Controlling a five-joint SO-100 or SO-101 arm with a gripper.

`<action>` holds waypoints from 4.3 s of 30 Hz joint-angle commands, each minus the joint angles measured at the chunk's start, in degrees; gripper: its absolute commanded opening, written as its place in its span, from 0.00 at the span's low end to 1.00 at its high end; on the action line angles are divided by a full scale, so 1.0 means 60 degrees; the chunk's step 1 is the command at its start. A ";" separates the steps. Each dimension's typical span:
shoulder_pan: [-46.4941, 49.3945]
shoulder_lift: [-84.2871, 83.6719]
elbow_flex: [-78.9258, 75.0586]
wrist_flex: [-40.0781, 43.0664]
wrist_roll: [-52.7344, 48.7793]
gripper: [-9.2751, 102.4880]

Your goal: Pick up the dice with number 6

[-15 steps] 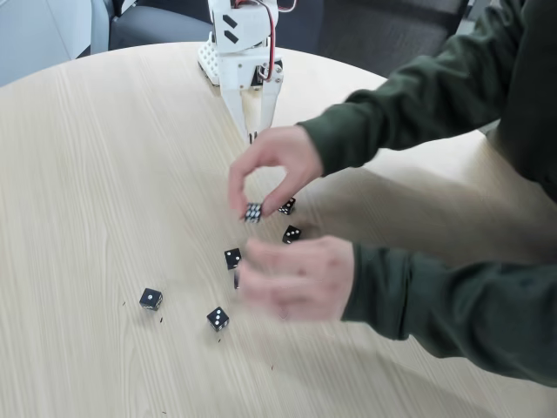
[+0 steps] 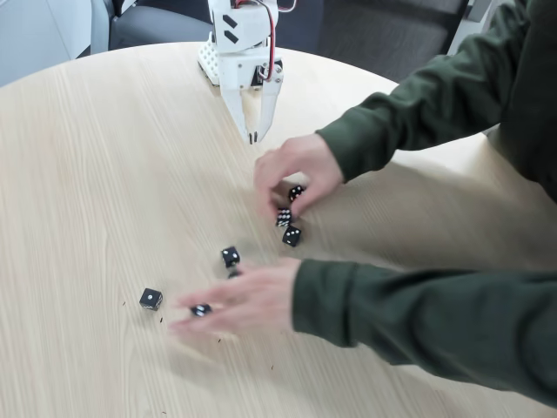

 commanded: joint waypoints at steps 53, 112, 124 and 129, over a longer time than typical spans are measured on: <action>0.0059 0.0059 -0.0044 0.0015 0.0073 0.09; 0.0103 -1.2495 -0.9390 0.0044 0.5083 0.26; -0.0059 -1.4297 -0.9727 0.0029 0.5537 0.27; 0.0015 -1.4473 -0.9727 -0.0059 0.5435 0.28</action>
